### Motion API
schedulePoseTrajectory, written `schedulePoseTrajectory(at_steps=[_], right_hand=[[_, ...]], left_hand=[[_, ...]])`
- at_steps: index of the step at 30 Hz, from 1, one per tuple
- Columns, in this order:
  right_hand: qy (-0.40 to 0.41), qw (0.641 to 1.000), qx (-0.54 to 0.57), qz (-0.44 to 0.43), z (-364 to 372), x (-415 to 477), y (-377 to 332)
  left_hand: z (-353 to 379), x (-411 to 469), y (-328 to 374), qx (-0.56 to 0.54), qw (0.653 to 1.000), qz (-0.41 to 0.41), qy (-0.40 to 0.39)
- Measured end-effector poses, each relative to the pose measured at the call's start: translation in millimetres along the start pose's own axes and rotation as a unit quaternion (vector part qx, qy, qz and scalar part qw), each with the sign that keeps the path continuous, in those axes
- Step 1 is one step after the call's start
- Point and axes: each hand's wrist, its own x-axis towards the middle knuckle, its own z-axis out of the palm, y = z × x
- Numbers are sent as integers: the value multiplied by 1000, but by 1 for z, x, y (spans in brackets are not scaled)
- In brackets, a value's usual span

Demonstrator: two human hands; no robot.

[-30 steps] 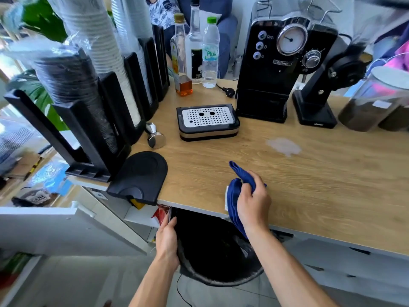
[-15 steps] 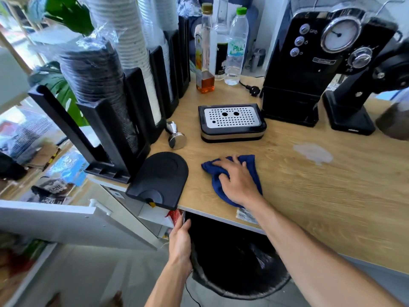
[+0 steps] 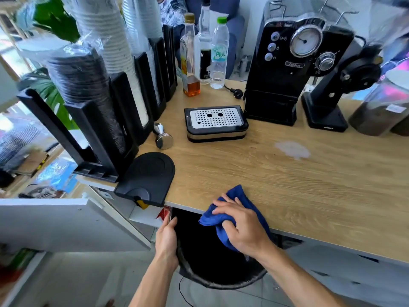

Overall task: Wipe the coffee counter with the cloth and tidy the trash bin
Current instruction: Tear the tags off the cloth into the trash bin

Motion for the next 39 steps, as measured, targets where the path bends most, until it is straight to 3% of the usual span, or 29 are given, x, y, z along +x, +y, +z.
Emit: schedulePoseTrajectory(at_steps=[4,8,13,18,23,28,39], right_hand=[[152,978,112,92,6,20,-12],[226,953,114,166,9,66,-20],[180,966,58,179,21,125,-27],[45,994,-46,94,29,142,-26],[-82,988,-131,18,26,119,-21],[-102,986,-133,-25,21,84,-22],[-50,993,-78,-75,12,2,-5]], left_hand=[[-1,-2,1,4,1000,-4,-1],[-3,-5,1,1,1000,-8,2],[-7,0,3,1,1000,-12,3],[-11,8,2,14,1000,-8,9],[-10,10,1,9,1000,4,6],[-7,8,2,17,1000,12,5],[-7,-4,-1,48,998,37,-28]])
